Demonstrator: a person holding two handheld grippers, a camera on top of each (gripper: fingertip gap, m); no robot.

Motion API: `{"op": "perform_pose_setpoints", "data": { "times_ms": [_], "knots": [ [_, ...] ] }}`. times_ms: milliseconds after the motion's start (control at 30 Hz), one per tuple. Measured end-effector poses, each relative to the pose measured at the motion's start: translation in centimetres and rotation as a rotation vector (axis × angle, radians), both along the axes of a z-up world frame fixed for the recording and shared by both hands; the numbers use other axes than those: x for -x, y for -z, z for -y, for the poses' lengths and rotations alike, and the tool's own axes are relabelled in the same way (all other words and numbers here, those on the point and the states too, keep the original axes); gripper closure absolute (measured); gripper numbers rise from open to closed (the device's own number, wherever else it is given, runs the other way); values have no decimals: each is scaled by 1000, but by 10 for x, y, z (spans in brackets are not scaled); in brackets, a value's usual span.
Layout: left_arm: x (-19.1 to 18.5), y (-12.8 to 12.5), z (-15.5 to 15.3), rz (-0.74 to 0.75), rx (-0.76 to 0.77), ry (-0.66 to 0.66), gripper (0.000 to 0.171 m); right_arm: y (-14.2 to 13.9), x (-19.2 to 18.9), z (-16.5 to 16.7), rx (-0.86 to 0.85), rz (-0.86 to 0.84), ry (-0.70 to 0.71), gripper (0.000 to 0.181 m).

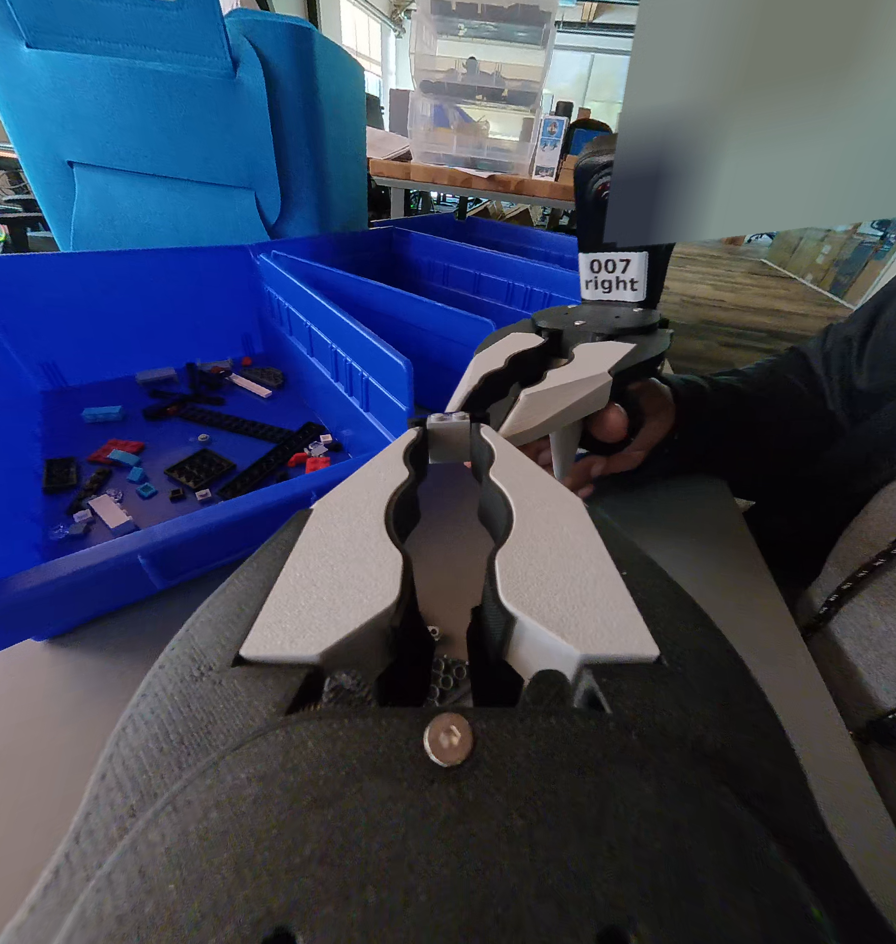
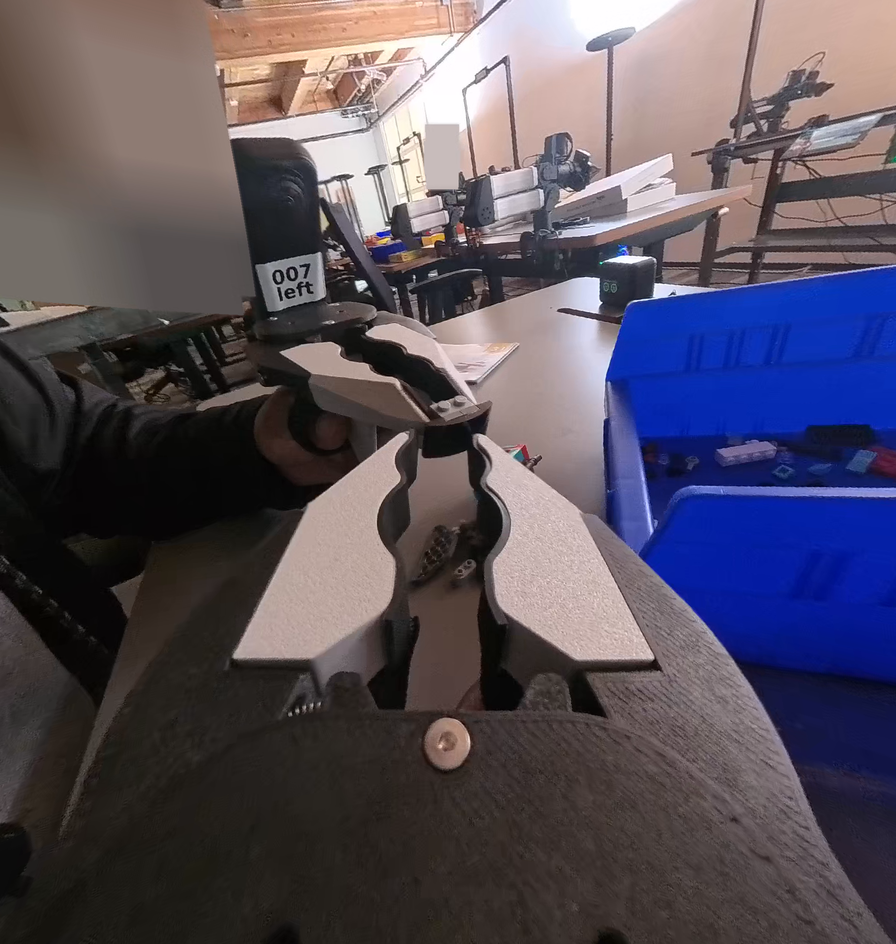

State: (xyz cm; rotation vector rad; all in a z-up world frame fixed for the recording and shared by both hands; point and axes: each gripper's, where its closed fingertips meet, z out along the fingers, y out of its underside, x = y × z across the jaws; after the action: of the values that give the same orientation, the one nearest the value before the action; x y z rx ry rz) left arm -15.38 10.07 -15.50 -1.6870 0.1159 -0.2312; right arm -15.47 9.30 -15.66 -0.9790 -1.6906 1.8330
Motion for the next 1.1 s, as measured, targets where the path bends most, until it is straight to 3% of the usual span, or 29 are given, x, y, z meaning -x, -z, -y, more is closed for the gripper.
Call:
{"op": "perform_pose_setpoints", "data": {
  "times_ms": [433, 1100],
  "knots": [
    [-1, 3, -1, 117, 28, 34, 155, 3, -2, -2, 38, 39, -51, 164],
    [2, 12, -2, 464, 88, 103, 155, 8, 0, -4, 61, 97, -62, 165]
  ]
}}
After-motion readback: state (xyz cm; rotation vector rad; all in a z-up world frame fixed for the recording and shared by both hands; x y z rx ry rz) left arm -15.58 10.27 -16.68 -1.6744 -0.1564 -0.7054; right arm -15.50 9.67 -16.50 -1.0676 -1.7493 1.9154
